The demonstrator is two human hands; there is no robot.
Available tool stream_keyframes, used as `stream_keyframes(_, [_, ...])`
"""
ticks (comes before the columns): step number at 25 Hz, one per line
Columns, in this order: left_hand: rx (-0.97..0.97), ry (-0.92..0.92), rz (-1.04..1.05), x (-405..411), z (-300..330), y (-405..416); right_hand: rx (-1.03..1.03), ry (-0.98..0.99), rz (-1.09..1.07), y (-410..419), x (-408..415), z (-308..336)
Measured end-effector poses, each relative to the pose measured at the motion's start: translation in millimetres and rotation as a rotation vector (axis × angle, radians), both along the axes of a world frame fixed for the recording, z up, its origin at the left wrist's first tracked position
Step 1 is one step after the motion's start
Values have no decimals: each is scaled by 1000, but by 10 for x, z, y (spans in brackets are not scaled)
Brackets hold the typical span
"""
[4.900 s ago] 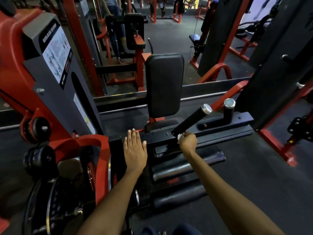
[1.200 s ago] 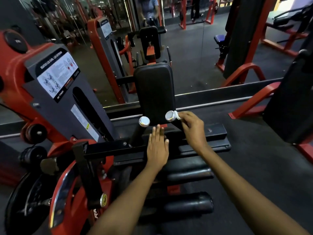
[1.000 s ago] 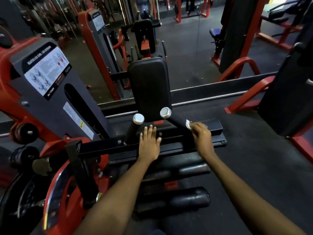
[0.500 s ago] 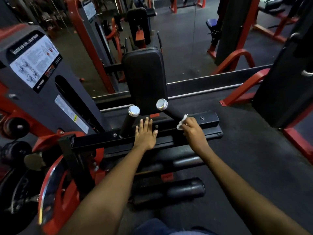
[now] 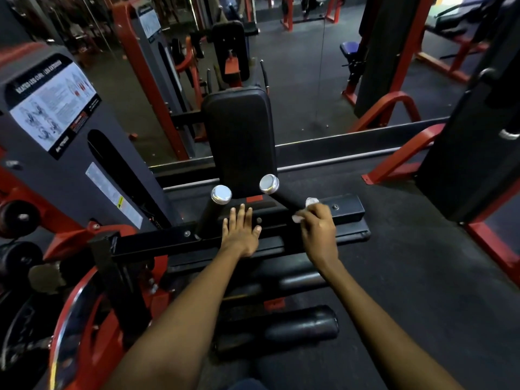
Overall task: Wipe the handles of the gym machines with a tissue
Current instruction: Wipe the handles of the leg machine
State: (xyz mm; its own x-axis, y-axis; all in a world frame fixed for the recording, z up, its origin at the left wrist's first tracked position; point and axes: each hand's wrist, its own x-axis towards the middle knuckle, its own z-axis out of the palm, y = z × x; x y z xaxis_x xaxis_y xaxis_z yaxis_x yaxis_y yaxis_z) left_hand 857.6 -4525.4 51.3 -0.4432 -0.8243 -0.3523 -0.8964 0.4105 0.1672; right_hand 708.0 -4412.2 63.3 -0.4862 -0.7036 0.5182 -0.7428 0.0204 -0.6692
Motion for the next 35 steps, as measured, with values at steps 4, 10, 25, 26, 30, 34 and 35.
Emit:
stream_keyframes(4, [5,-8,5,-4,22,0,-283,106,154,-151,177,383])
stream_keyframes(10, [15,-16,5,-12,47,9,24,51,17,1,-308,-115])
stream_keyframes(25, [-8,-28,4,-13,22,5,463,-167,349,-590,-523,749])
stream_keyframes(26, [-1,-25,7,-16,34,-2,421,-163,401,-621,-455,811])
stream_keyframes(30, [7,-38,8,-13,43,15,576,74,306,-558,-588,382])
stream_keyframes(34, [8,-38,7,-21,44,11,483,-68,-12,-208,-440,-74])
stream_keyframes(35, [8,-38,7,-22,42,13,459,-79,-41,-124,-341,-113])
